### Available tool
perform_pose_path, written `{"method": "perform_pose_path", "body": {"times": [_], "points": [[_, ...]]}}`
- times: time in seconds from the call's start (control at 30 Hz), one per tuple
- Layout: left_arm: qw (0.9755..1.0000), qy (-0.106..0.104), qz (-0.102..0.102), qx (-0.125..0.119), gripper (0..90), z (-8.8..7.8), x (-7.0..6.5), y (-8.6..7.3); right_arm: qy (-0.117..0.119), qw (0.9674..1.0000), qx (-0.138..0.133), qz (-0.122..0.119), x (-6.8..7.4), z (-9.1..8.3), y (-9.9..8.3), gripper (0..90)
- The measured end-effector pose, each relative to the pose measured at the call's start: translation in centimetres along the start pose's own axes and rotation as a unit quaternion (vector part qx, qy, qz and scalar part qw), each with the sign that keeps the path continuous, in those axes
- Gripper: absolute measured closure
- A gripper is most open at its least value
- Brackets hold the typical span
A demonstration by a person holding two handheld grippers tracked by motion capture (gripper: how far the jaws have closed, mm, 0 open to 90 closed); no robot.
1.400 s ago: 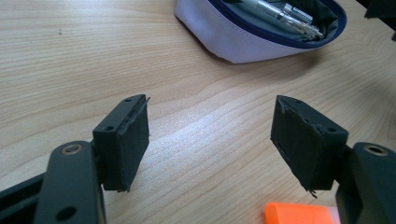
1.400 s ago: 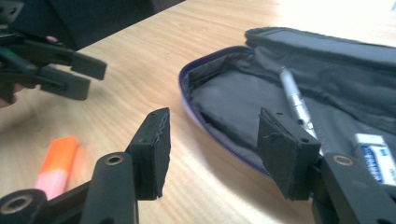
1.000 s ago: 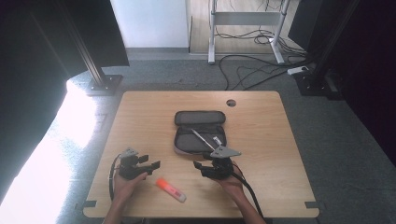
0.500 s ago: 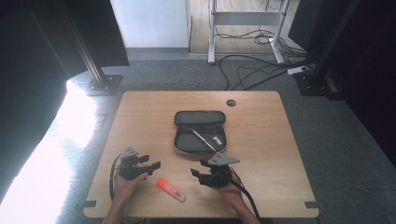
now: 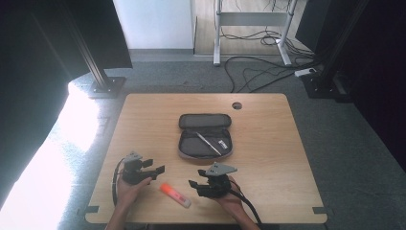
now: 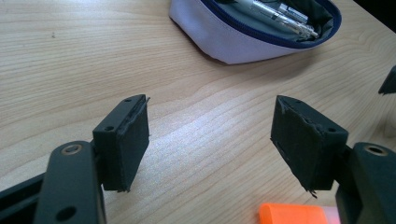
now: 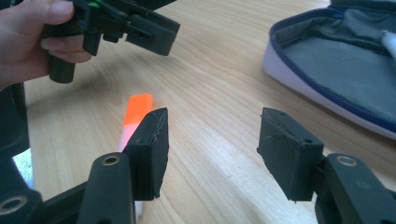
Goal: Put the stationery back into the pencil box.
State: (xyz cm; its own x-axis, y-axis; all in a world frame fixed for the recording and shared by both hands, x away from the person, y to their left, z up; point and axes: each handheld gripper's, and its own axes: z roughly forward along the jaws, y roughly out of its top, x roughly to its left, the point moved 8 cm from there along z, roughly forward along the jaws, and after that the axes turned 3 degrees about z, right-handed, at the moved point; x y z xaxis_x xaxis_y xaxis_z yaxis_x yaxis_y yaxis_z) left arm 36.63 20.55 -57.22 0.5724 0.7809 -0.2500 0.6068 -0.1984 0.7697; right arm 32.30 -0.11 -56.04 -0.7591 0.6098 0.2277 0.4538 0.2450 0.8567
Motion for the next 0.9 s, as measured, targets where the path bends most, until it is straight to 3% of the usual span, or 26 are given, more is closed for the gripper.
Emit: {"method": "perform_pose_path", "body": {"times": [0.5,0.9], "points": [[1.0,0.001,0.001,0.001,28.5,0.0,0.0,0.0,0.023,0.9995,0.021,-0.011,2.3,1.3,-0.9,42.2],[1.0,0.001,0.002,0.001,28.5,0.0,0.0,0.0,0.023,0.9991,0.032,-0.018,3.3,2.2,-1.2,42.4]]}}
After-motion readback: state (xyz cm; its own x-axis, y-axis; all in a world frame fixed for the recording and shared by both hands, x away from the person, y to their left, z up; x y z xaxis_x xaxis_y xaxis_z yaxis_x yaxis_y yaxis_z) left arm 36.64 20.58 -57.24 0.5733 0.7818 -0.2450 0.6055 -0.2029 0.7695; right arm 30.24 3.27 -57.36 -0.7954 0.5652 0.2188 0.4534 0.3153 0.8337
